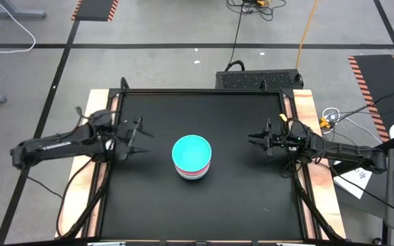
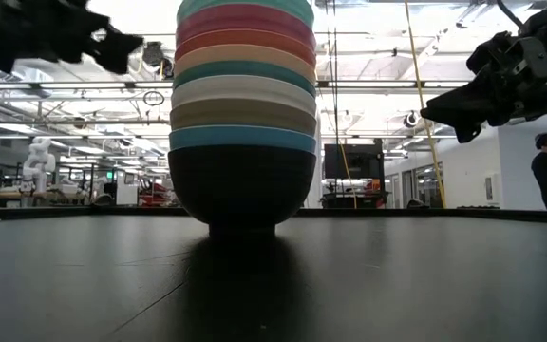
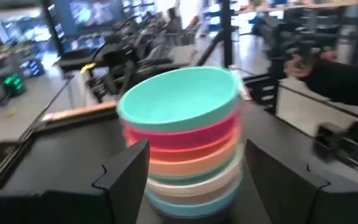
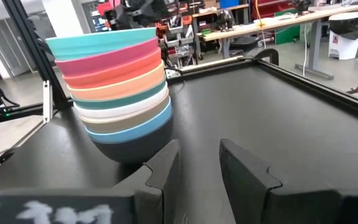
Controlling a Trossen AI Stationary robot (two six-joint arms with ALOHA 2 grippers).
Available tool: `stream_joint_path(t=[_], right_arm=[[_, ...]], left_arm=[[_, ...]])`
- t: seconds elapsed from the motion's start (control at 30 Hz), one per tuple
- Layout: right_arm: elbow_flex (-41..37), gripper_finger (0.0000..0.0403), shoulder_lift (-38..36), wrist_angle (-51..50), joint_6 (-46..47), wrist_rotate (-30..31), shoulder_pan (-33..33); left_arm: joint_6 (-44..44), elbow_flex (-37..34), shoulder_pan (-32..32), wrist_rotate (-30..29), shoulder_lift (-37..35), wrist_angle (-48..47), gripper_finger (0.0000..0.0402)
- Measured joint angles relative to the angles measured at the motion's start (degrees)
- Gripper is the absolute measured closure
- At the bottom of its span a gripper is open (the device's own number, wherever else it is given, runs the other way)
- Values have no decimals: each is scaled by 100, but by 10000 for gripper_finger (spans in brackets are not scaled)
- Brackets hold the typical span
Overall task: Nest bowls inside each other
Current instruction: Return to Home Position
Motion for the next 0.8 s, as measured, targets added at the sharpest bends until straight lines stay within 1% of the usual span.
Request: stream_joint_path(t=[0.07,0.13,0.17,0.27,0.37,0.43,0.5,0.6,0.7,0.8], right_arm=[[0,296,0,0,-31,0,0],[0,296,0,0,-32,-1,0],[0,296,0,0,-31,-2,0],[0,296,0,0,-30,0,0],[0,296,0,57,32,-29,12],[0,296,2,131,121,-46,17],[0,296,14,223,188,-180,16],[-2,296,35,348,255,-188,20],[-2,296,49,337,283,92,20],[-2,296,107,286,271,406,63]], left_arm=[[171,0,-119,21,-421,-425,131],[240,-2,-232,-119,-786,-838,131],[218,-57,-320,-168,-881,-727,131],[-91,-281,-645,-191,-1002,-460,131],[-114,-377,-942,-276,-1000,-530,131],[-111,-449,-1140,-433,-995,-663,131],[8,-461,-1344,-694,-997,-908,131],[171,-461,-1710,-1459,-944,-1204,131],[352,-461,-2107,-2101,-878,-1457,144],[362,-461,-2529,-2705,-801,-1658,168]])
